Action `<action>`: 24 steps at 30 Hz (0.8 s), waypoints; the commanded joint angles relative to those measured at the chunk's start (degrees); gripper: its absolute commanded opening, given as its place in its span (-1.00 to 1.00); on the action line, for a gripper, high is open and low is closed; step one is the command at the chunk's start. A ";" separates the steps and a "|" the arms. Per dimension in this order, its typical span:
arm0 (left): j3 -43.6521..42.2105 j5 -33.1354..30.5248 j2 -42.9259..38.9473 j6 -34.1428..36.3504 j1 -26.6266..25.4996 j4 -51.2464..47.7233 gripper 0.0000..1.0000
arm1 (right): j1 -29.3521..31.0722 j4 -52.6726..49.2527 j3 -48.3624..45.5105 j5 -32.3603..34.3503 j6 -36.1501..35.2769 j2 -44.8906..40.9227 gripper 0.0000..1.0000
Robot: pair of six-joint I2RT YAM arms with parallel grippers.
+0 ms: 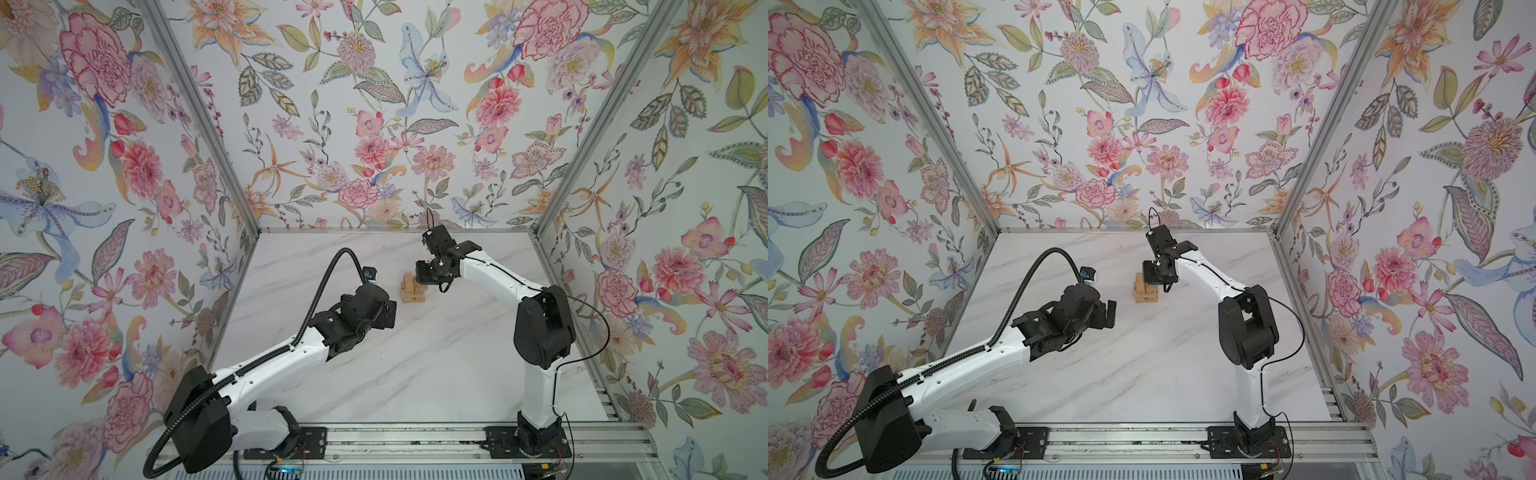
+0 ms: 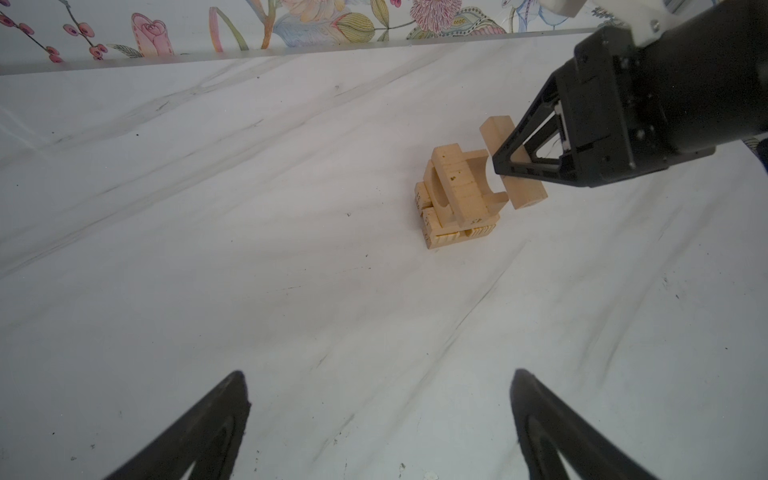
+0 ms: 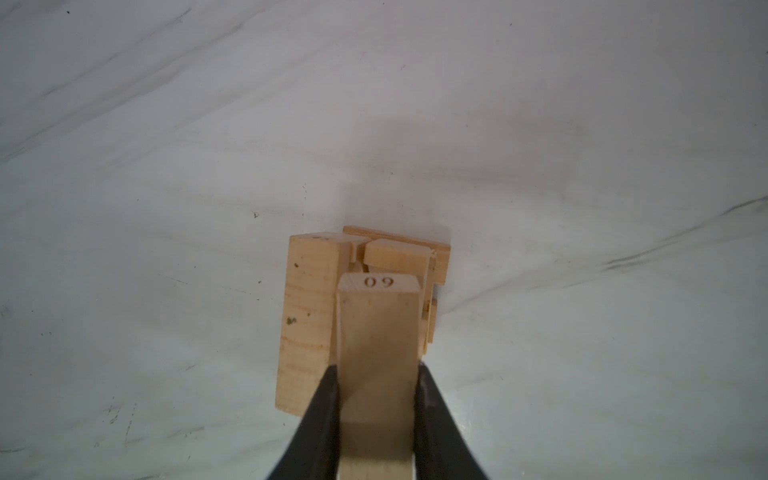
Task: Build the wood block tower
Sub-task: 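Lower the 09 block upright against the stack beside the other upright block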
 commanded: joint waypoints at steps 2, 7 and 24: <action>1.57 1.01 0.87 1.26 1.08 0.51 0.98 | -0.29 -1.77 2.14 -0.81 -1.07 2.04 -0.52; 1.58 1.39 1.09 1.51 1.71 0.66 0.99 | -0.29 -1.93 2.88 -1.05 -0.96 2.73 -0.52; 1.31 2.68 1.44 1.70 3.03 0.99 0.99 | -0.25 -2.84 4.84 -1.03 -1.03 4.73 -0.47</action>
